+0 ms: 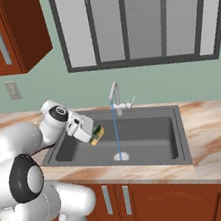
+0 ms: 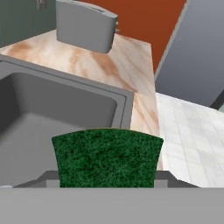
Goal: Soak the sponge with water for a few seconds and then drop it inside the sink.
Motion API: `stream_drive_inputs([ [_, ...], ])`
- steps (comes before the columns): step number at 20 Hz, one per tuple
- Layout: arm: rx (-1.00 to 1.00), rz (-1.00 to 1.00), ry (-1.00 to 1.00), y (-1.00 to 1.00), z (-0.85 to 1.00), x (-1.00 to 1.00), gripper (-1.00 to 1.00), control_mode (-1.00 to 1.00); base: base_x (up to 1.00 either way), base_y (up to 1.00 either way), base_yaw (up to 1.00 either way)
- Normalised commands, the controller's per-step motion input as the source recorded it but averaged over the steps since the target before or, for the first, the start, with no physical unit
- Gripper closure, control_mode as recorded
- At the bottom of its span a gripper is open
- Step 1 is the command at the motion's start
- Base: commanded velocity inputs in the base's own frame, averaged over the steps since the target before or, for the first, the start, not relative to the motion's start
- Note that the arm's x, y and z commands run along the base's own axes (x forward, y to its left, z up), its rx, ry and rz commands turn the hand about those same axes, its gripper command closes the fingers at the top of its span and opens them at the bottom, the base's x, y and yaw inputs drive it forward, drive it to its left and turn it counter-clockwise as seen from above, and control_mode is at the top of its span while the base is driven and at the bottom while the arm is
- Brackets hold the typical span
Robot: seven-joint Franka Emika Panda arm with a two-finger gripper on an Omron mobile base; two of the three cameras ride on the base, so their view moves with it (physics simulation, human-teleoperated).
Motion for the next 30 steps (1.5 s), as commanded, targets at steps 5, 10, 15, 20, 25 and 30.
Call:
stream_drive_inputs([
  [5,0.00,-0.03,0.00,-0.01,-0.19,0.12,1.00,-1.00,0.00,0.00,0.00],
  [10,0.00,-0.02,0.00,-0.03,-0.14,0.15,1.00,-1.00,0.00,0.00,0.00],
  [15,0.00,-0.02,0.00,-0.03,-0.14,0.18,1.00,-1.00,0.00,0.00,0.00],
  [20,0.00,-0.02,0.00,-0.05,-0.14,0.19,1.00,-1.00,0.00,0.00,0.00],
  [25,0.00,-0.02,0.00,-0.04,-0.08,0.13,1.00,-1.00,0.00,0.00,0.00],
  [30,0.00,-0.02,0.00,0.00,-0.04,0.08,1.00,-1.00,0.00,0.00,0.00],
])
